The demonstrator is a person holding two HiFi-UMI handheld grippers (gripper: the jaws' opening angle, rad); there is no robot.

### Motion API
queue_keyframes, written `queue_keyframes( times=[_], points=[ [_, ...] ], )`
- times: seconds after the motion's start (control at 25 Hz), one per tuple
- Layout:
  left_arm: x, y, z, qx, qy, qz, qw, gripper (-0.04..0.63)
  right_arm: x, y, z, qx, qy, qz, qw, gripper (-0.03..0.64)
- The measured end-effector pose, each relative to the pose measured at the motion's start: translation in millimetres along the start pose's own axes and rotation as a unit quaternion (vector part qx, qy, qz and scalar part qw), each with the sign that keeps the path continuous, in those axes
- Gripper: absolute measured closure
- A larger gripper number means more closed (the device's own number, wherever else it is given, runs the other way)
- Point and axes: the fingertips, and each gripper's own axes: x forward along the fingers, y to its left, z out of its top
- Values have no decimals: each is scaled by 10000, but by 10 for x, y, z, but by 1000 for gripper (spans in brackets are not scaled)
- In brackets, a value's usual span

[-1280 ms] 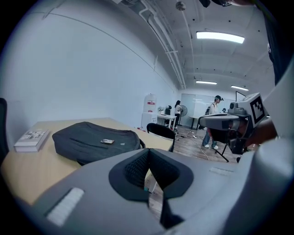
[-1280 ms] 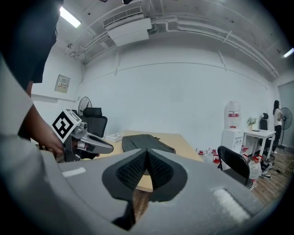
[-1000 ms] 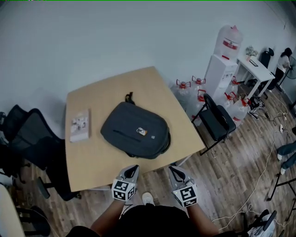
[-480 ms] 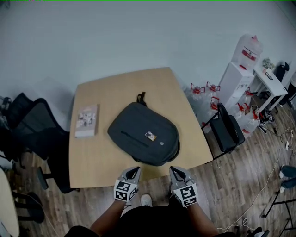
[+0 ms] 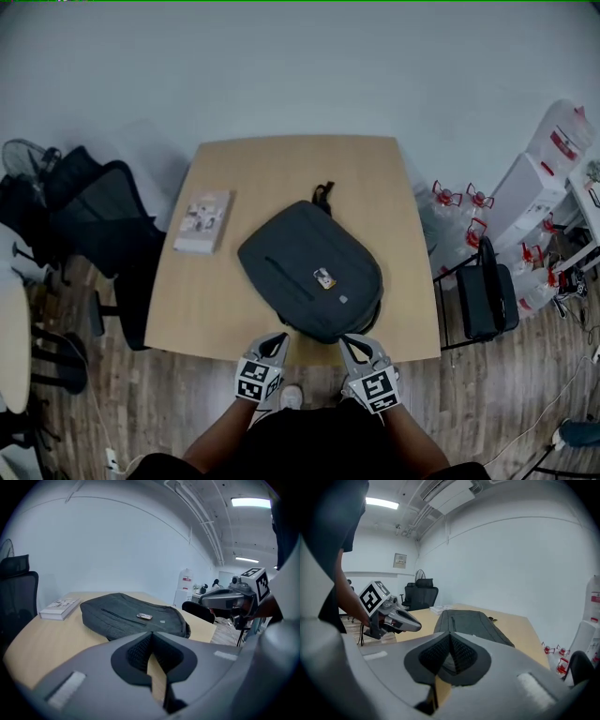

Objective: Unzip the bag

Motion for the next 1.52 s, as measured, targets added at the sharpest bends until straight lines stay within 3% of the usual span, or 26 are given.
queue_keyframes(
  times=[0.2,0.56,0.8,0.92,1.04,1.12,1.36,1.52],
  points=[
    [47,32,-81,-78,94,366,9993,577,134,-85,-52,-112,33,486,9987,614],
    [203,66,-393,-653,392,949,9926,577,233,29,-308,-324,293,1391,9893,614],
    [356,-15,-500,-189,660,955,9931,577,309,-15,-414,-679,559,1401,9862,612],
    [409,-6,-565,-115,762,1027,9917,577,352,-24,-423,-827,656,1387,9847,611],
    [461,21,-631,13,898,1022,9907,506,370,24,-440,-846,712,1414,9838,595],
    [509,28,-665,79,975,997,9902,494,365,42,-482,-848,759,1405,9835,565],
    [645,74,-650,113,980,939,9907,487,314,32,-614,-876,928,1308,9832,546],
    [696,63,-631,326,1042,835,9905,492,312,4,-642,-891,951,1277,9832,523]
  ],
)
